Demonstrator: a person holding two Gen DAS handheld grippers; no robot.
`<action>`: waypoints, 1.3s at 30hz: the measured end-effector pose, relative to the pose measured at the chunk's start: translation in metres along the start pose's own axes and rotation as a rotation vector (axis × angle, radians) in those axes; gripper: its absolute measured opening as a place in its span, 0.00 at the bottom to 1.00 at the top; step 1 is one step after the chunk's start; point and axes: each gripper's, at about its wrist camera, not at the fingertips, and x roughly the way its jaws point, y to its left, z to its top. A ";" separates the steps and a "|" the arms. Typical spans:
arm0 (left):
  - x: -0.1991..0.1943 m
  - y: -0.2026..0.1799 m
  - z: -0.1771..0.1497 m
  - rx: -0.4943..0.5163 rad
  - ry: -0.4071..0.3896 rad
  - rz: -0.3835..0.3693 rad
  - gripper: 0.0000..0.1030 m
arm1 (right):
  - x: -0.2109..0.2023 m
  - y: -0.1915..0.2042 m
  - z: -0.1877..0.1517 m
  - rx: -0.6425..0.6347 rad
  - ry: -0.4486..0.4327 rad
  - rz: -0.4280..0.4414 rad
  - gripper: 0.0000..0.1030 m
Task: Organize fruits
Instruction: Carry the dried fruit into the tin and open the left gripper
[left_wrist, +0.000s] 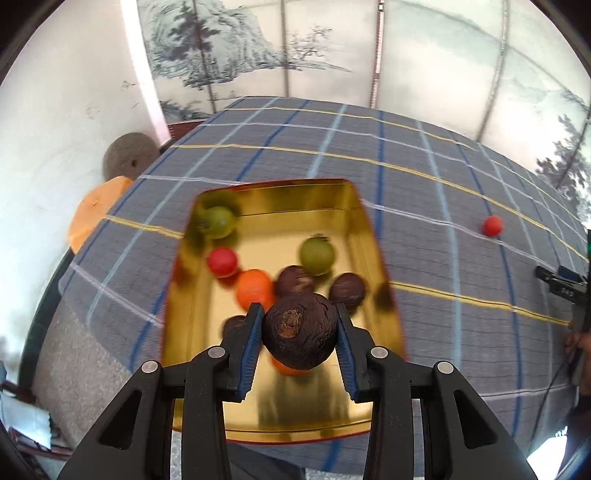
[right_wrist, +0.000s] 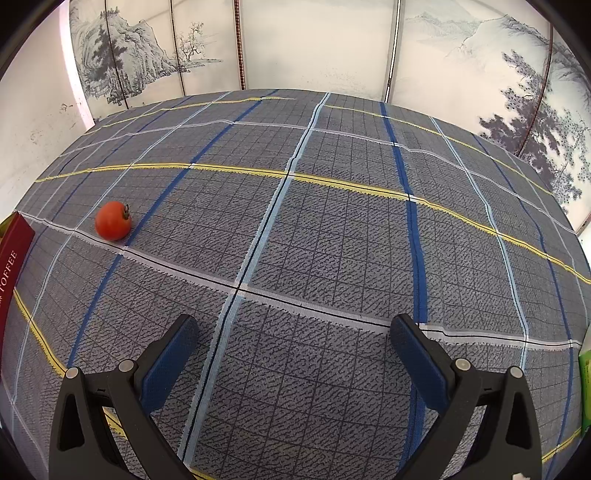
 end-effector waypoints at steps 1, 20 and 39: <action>0.001 0.005 0.002 -0.008 -0.001 0.004 0.37 | 0.000 0.000 0.000 0.000 0.000 0.000 1.00; 0.069 0.022 0.052 0.033 -0.024 0.086 0.37 | 0.000 -0.001 0.000 0.004 0.000 -0.002 1.00; 0.086 0.011 0.069 0.086 -0.007 0.123 0.38 | 0.001 -0.004 0.000 0.013 0.000 -0.008 1.00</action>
